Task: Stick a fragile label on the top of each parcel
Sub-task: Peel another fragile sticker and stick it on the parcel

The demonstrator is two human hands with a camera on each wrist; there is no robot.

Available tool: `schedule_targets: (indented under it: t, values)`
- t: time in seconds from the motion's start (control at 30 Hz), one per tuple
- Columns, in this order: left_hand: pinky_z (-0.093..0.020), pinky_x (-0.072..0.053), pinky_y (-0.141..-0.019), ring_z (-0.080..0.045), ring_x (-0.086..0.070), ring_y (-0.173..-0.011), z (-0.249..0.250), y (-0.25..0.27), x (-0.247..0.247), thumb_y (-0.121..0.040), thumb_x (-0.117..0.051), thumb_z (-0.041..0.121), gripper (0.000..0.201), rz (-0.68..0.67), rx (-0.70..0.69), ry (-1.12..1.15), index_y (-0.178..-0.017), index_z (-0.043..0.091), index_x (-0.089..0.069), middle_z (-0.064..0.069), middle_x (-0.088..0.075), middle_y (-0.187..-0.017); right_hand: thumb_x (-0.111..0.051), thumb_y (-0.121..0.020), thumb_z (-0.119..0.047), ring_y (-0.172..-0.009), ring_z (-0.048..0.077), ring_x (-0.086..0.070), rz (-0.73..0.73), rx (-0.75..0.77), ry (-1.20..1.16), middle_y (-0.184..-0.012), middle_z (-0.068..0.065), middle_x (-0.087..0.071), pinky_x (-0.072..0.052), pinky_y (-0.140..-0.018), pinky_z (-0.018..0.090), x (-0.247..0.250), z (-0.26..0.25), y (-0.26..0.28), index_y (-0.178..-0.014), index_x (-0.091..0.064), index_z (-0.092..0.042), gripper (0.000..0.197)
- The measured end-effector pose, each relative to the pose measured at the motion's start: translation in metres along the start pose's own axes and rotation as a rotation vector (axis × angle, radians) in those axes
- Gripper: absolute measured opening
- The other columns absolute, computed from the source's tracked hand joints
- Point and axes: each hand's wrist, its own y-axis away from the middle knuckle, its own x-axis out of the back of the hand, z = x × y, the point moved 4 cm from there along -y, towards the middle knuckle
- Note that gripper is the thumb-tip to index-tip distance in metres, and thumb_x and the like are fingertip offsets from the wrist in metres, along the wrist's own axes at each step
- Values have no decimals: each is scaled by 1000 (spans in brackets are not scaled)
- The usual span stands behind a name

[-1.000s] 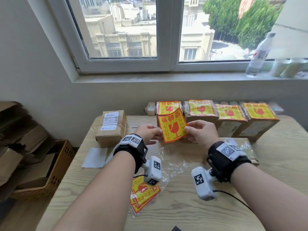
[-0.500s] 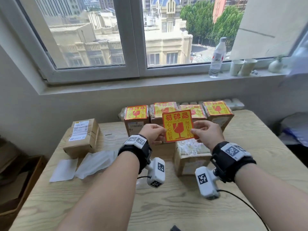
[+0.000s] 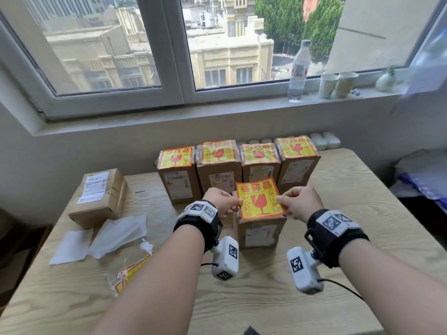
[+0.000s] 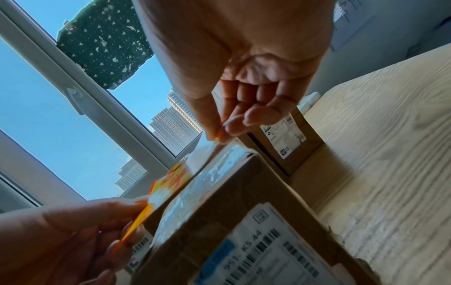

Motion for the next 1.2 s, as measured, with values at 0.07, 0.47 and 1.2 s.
schedule_targets:
  t: [0.07, 0.47, 1.2]
  values:
    - [-17, -46, -53, -6, -54, -55, -3, -2, -2, -84, -72, 24, 15, 20, 1, -16, -78, 10, -70, -1, -67, -70, -70, -86, -25, -67, 15, -67, -5, -7, 12, -73, 2, -70, -51, -60, 29, -2, 2, 0, -72, -66, -18, 17]
    - [-16, -46, -52, -5, -54, -54, -8, -11, -6, -82, -74, 25, 13, 87, 62, -23, -75, 14, -70, 2, -67, -67, -68, -86, -25, -63, 13, -60, -30, -21, 77, -67, -1, -66, -54, -66, 32, -9, 5, -5, -68, -65, -19, 20]
    - [-26, -52, -61, -12, -57, -52, -10, -30, -10, -77, -74, 32, 28, 134, 107, -190, -87, 6, -76, -1, -71, -69, -71, -81, -27, -72, 15, -66, 31, 49, 225, -71, -3, -68, -55, -69, 29, -12, 8, -10, -67, -65, -21, 16]
